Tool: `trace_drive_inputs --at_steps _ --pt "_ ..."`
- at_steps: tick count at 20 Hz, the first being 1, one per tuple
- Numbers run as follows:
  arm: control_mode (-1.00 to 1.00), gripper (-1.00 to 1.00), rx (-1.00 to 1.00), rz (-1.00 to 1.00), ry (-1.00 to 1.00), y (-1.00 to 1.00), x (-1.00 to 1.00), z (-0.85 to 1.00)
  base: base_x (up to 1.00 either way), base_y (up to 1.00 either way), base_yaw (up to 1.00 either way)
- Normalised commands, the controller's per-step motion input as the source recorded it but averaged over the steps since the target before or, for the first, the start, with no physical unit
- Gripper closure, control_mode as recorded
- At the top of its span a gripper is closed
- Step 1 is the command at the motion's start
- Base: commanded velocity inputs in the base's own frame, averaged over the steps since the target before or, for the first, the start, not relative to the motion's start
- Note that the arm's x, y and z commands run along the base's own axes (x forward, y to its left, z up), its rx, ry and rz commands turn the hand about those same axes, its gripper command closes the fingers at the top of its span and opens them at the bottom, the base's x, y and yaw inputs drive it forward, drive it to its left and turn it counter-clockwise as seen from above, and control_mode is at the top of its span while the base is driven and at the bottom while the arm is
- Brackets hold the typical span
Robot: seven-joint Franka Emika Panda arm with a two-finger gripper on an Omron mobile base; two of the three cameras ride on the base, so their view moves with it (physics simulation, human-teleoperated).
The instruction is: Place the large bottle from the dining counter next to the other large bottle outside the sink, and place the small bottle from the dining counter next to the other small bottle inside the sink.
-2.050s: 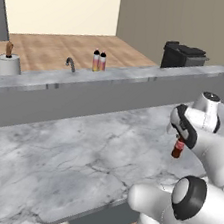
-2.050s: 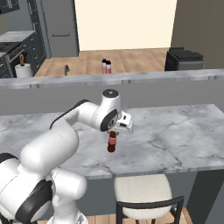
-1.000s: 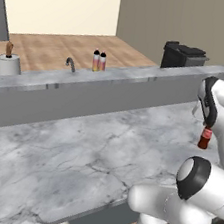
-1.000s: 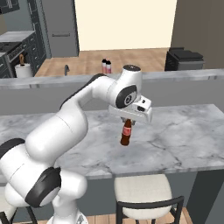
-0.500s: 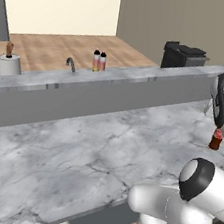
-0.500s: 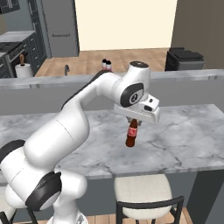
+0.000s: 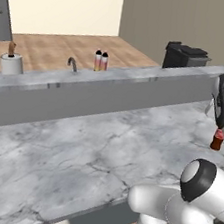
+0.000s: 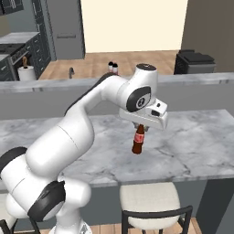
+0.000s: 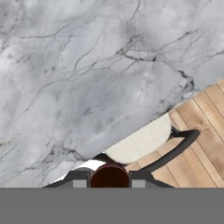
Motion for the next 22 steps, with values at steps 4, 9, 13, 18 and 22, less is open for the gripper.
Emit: trace_drive_inputs --at_steps 4,9,13,18,22 --pt "1.00 1.00 0.00 0.00 0.00 0.00 0.00 0.00 -0.22 -1.00 0.00" --pt "1.00 1.00 0.00 0.00 0.00 0.00 0.00 0.00 -0.82 -0.89 0.00" --pt "1.00 1.00 0.00 0.00 0.00 0.00 0.00 0.00 -1.00 -0.36 0.00" --pt "1.00 1.00 0.00 0.00 0.00 0.00 0.00 0.00 -0.92 0.64 0.00" --pt "1.00 1.00 0.00 0.00 0.00 0.00 0.00 0.00 -0.61 0.94 0.02"
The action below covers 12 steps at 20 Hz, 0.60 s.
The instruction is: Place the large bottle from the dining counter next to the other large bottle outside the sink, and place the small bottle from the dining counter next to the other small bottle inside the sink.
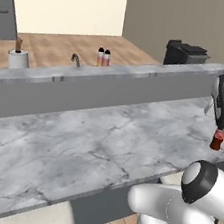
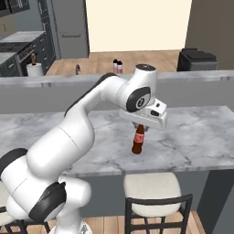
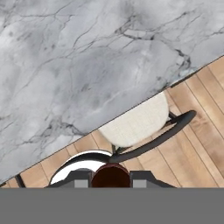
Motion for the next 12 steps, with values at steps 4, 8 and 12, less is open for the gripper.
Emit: trace_drive_inputs --at_steps 4,8,12 --pt "1.00 1.00 0.00 0.00 0.00 0.00 0.00 0.00 -0.74 -0.58 0.05" --pt "1.00 1.00 0.00 0.00 0.00 0.00 0.00 0.00 -0.37 -0.96 0.06" --pt "1.00 1.00 0.00 0.00 0.00 0.00 0.00 0.00 -0.10 -0.91 0.07"
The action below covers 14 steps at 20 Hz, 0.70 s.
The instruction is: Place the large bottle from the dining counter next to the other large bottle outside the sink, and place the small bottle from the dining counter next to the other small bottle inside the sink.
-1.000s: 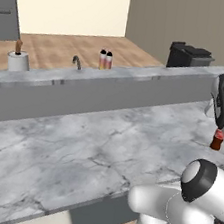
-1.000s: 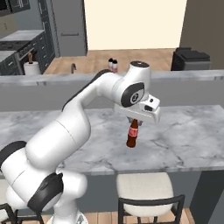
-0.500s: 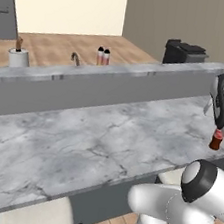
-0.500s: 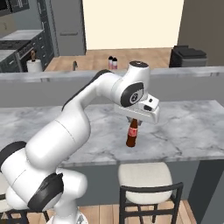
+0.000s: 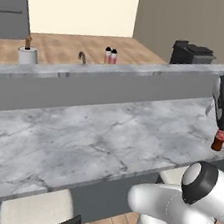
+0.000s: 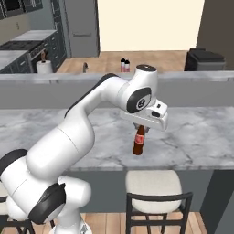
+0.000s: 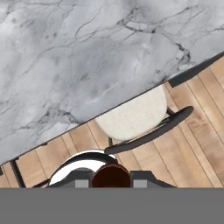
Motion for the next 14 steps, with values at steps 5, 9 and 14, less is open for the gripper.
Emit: trace_drive_inputs --at_steps 5,9,14 --pt "1.00 1.00 0.00 0.00 0.00 0.00 0.00 0.00 -0.46 -0.89 0.04" --pt "1.00 1.00 0.00 0.00 0.00 0.00 0.00 0.00 -1.00 0.31 0.01" --pt "1.00 1.00 0.00 0.00 0.00 0.00 0.00 0.00 -0.83 0.70 0.02"
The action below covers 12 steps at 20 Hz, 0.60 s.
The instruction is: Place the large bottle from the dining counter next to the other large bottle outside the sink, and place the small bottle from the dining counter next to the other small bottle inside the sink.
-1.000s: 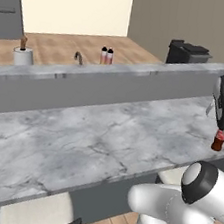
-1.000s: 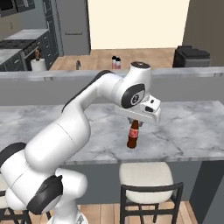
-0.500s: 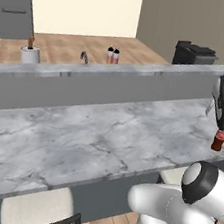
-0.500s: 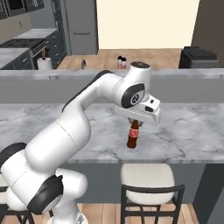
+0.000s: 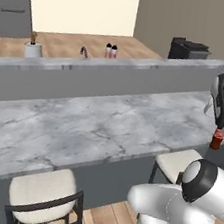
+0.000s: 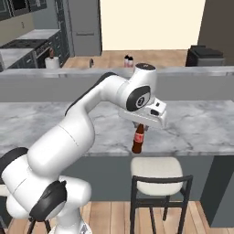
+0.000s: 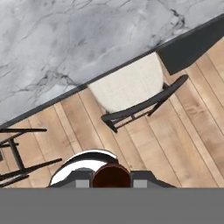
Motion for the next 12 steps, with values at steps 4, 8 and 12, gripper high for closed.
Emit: trace_drive_inputs --at_steps 4,8,12 --pt "1.00 1.00 0.00 0.00 0.00 0.00 0.00 0.00 -0.59 -0.61 0.05" --pt "1.00 1.00 0.00 0.00 0.00 0.00 0.00 0.00 -0.27 -0.92 0.07" --pt "1.00 1.00 0.00 0.00 0.00 0.00 0.00 0.00 -0.18 -0.96 0.06"
